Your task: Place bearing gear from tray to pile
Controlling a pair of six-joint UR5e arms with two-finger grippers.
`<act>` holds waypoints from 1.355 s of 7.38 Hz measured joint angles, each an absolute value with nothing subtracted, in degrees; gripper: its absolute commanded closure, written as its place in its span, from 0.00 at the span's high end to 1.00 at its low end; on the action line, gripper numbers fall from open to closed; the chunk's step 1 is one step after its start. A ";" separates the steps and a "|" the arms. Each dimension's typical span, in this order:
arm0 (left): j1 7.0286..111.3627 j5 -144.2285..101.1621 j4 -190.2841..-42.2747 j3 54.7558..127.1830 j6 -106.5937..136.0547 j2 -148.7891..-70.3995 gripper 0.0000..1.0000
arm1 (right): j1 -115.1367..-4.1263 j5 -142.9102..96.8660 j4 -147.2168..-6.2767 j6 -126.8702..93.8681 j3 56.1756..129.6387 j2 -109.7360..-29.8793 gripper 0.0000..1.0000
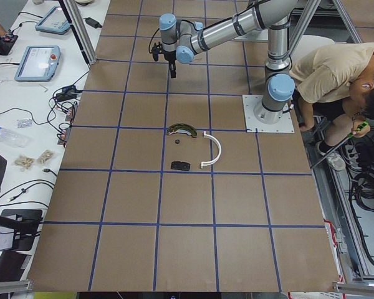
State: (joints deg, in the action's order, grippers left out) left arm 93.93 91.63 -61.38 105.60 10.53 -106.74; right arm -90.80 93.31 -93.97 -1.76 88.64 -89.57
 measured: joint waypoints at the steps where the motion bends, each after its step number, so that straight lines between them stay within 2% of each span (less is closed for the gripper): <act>1: 88.72 92.65 -63.33 105.64 2.81 -105.49 0.13 | -90.84 93.06 -93.91 -2.16 88.73 -89.52 1.00; 3: 75.42 96.34 -63.54 105.98 -19.64 -105.63 0.13 | -90.87 91.71 -93.84 -2.35 88.89 -89.39 1.00; 5: 65.62 99.03 -56.56 106.27 -36.05 -109.18 0.13 | -90.87 91.09 -93.99 -2.37 88.94 -89.35 1.00; 6: 62.17 99.11 -54.03 106.44 -40.61 -111.16 0.23 | -90.87 90.70 -94.02 -2.37 88.94 -89.32 1.00; 7: 59.27 99.01 -53.00 106.78 -42.78 -112.51 0.22 | -90.87 90.28 -94.06 -2.38 88.94 -89.31 1.00; 8: 57.37 99.03 -52.61 107.64 -43.72 -113.04 0.28 | -90.88 90.08 -94.06 -2.37 88.94 -89.30 1.00; 9: 56.48 99.17 -52.37 108.84 -44.03 -112.94 0.99 | -90.88 90.02 -94.01 -2.37 88.94 -89.31 1.00; 10: 56.13 99.21 -52.26 109.46 -44.16 -112.68 1.00 | -90.88 90.01 -93.99 -2.37 88.95 -89.32 1.00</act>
